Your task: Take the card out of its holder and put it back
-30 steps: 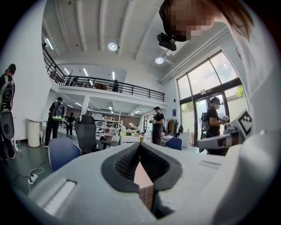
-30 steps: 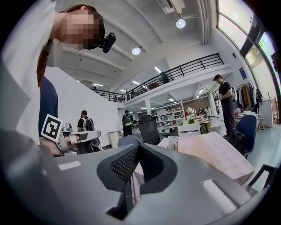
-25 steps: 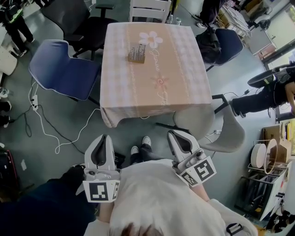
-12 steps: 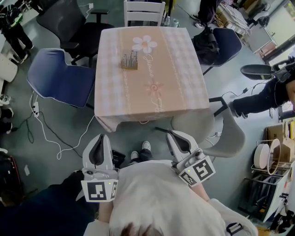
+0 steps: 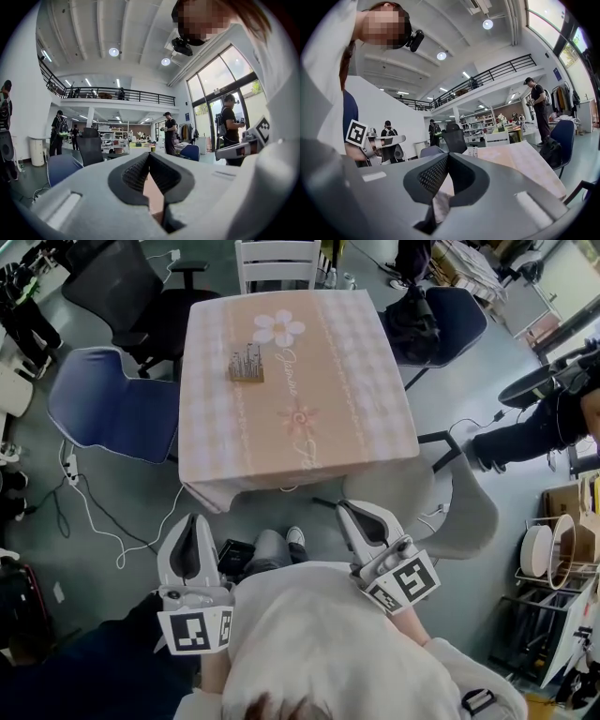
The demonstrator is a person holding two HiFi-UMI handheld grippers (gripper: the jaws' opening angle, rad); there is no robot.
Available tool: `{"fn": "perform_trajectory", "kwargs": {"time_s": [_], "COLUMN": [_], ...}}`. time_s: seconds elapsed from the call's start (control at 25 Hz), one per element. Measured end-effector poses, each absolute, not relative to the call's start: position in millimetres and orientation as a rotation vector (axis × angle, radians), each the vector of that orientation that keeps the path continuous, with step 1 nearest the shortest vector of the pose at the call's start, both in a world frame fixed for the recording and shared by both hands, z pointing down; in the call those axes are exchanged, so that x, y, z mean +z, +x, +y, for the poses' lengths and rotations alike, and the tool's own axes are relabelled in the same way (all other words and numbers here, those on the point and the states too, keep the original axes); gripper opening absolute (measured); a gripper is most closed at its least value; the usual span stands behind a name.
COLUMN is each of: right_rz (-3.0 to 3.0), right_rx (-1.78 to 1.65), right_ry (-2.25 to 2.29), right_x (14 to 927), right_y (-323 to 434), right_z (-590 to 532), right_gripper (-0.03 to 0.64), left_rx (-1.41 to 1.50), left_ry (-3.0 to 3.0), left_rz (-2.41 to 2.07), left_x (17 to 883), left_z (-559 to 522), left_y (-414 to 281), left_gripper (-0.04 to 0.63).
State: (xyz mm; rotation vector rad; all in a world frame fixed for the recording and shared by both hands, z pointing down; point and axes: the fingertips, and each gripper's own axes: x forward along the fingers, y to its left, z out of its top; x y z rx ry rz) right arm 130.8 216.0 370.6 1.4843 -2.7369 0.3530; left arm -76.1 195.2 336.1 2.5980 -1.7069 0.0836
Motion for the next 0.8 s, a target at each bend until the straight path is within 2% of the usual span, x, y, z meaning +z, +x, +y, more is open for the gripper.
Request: {"fn": "perform_trajectory", "kwargs": {"time_s": [0.4,0.8], "right_rz": [-2.69,-2.648], "right_rx": [0.367,0.375], "right_ry": [1.55,1.625], "right_x": [373.8,360.8], "right_y": [134.1,106.0], "right_z": [200.6,148.6], "right_gripper": [-0.002,-0.002], "left_rx": [0.069,0.085], "left_ry": [2.589,2.608], "left_rz": [-1.649,-1.559], "left_x": [345.5,345.6], "left_z": [174.7,117.9], "left_y": [-76.0,-97.4], "left_gripper": [0.0,0.0]}}
